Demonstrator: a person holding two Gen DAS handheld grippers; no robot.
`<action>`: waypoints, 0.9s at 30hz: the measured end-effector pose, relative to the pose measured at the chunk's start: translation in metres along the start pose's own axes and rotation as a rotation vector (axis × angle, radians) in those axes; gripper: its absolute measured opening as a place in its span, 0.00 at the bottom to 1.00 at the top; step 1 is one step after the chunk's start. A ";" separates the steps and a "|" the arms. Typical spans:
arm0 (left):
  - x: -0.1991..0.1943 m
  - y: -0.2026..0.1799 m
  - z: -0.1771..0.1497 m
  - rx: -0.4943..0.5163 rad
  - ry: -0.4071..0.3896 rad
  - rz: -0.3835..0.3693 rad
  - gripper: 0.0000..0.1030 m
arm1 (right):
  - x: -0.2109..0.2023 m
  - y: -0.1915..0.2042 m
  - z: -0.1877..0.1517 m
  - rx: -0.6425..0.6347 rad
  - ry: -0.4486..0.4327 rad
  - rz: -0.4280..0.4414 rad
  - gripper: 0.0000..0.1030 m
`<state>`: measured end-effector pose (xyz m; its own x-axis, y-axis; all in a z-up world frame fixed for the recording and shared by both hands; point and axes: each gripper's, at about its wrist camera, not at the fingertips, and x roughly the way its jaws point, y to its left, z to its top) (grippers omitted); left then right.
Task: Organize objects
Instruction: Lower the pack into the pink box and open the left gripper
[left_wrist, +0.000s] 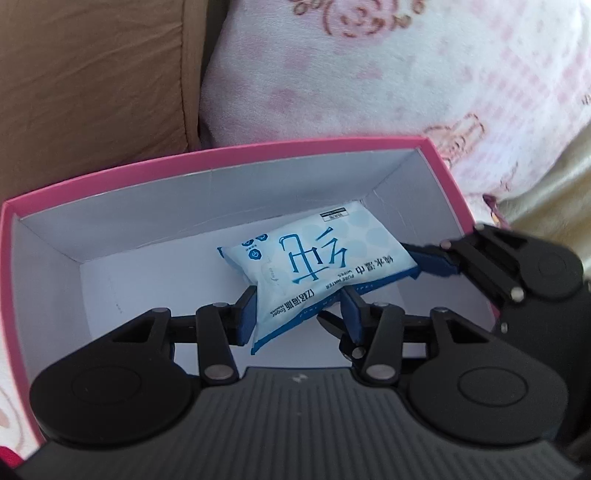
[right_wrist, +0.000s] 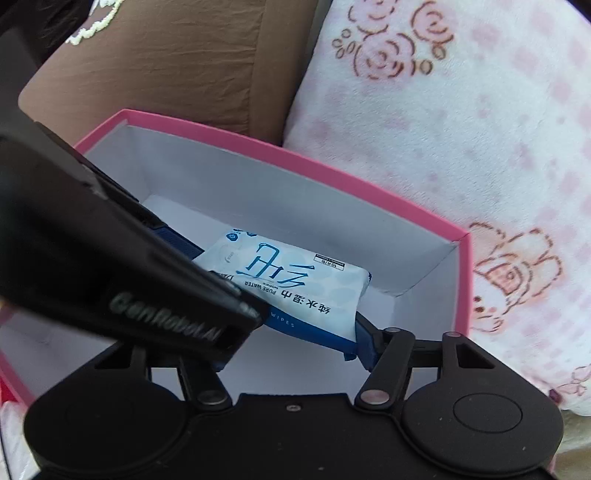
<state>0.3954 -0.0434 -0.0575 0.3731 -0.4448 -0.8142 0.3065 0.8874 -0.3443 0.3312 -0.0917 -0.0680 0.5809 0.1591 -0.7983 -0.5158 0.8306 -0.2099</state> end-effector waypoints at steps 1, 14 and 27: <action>0.002 0.001 0.001 -0.013 0.009 -0.004 0.45 | 0.000 0.002 -0.001 -0.006 -0.003 -0.016 0.63; 0.029 0.000 -0.002 -0.099 0.065 -0.009 0.38 | -0.004 0.011 -0.018 -0.047 -0.003 -0.064 0.65; 0.046 -0.031 0.002 -0.028 0.054 0.086 0.33 | -0.035 -0.006 -0.046 0.042 -0.048 0.018 0.30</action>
<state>0.4045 -0.0919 -0.0832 0.3490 -0.3598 -0.8653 0.2505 0.9256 -0.2839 0.2851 -0.1272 -0.0642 0.6015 0.1989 -0.7737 -0.5003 0.8489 -0.1707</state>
